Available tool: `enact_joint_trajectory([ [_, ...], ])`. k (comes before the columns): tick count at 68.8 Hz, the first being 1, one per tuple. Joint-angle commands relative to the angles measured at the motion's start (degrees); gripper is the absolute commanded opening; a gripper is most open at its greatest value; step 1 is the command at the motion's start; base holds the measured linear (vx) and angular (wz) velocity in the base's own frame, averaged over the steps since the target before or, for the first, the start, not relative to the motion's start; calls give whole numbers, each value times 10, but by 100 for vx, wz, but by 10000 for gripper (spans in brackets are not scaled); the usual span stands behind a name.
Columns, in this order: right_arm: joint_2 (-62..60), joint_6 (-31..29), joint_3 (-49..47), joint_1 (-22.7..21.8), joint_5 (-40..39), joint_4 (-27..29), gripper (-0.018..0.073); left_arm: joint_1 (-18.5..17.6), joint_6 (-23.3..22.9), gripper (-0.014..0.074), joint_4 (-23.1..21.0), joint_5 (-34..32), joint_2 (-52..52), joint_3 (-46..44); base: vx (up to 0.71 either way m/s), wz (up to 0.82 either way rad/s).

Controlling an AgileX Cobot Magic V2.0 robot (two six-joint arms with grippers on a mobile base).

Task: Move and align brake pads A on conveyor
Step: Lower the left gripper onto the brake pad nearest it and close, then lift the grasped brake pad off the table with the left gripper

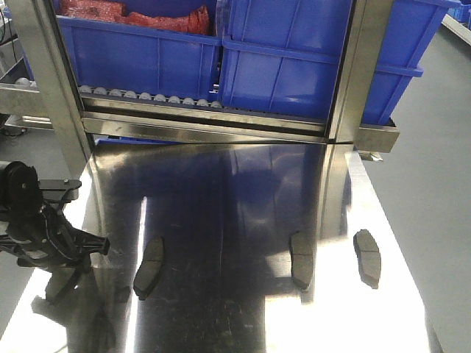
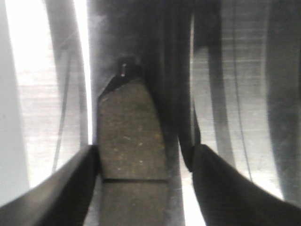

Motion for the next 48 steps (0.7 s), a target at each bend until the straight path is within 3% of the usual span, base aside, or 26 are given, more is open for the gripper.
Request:
enact_joint_trajectory([
  [1, -7, -4, 6, -4, -41, -5, -11, -2, -7, 325, 5, 24, -8, -10, 0, 0],
  [10, -7, -4, 6, -4, -41, -5, -11, -2, -6, 211, 19, 35, -12, -10, 0, 0],
  [22, -7, -4, 6, -4, -41, -5, -11, -2, -6, -9, 25, 20, -38, -10, 0, 0],
  [48, -7, -4, 6, -4, -42, -5, -11, -2, -6, -7, 28, -19, -197, -7, 0, 0],
])
